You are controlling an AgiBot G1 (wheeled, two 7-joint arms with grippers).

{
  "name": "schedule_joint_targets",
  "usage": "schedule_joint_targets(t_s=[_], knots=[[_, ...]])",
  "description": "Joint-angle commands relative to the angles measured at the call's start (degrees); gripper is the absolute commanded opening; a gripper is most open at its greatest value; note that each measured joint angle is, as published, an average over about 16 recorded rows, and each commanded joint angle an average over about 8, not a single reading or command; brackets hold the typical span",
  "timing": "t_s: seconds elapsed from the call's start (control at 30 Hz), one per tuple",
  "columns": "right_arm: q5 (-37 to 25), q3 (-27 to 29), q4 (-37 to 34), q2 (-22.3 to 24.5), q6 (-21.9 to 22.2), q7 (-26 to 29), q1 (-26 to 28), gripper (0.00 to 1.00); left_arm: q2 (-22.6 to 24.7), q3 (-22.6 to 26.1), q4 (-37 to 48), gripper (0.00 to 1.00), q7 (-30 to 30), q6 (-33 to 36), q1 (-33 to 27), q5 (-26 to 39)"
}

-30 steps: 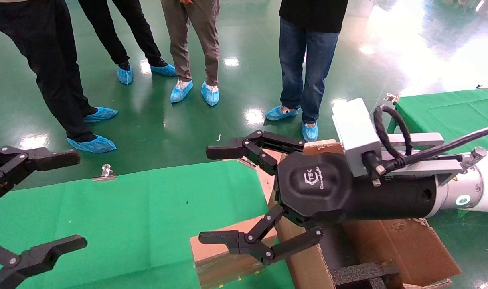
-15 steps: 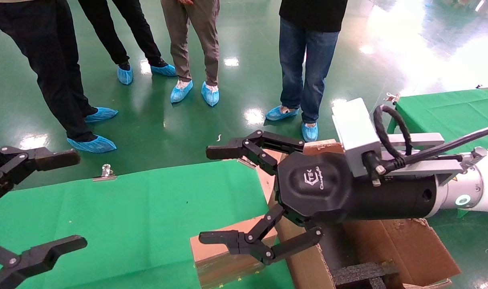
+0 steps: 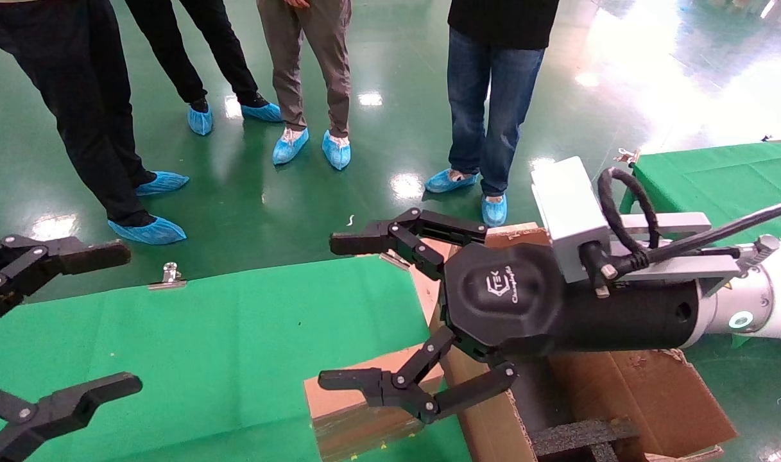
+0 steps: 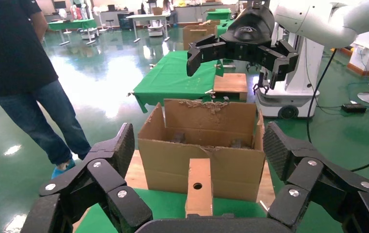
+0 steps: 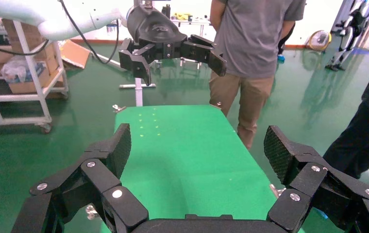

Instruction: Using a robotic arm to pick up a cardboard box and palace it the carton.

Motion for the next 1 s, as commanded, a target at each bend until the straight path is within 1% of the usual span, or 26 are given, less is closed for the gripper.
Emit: schedule_joint_targets(t_s=[0.03,0.13,0.27,0.4,0.53,0.73,1.0], knots=[[0.1,0.0,0.0,0.1,0.1,0.0,-0.2,1.00,0.0,0.0,0.0,0.00,0.0,0.0,0.0,0.0],[-3.1,-1.4,-0.4,0.1,-0.7,0.5,1.8,1.00,0.0,0.0,0.0,0.00,0.0,0.0,0.0,0.0],[-9.3,-4.6,-1.3,-0.8,-2.4,1.8,6.2,1.00,0.0,0.0,0.0,0.00,0.0,0.0,0.0,0.0],[-16.0,-9.0,-2.5,-2.5,-4.0,3.0,11.3,1.00,0.0,0.0,0.0,0.00,0.0,0.0,0.0,0.0],[-21.5,-14.1,-3.9,-4.4,-4.7,3.3,15.8,1.00,0.0,0.0,0.0,0.00,0.0,0.0,0.0,0.0],[-27.5,-22.0,-6.8,-7.7,-4.8,2.0,21.5,1.00,0.0,0.0,0.0,0.00,0.0,0.0,0.0,0.0],[-32.4,-31.0,-12.9,-12.9,-4.7,-1.6,27.2,1.00,0.0,0.0,0.0,0.00,0.0,0.0,0.0,0.0]])
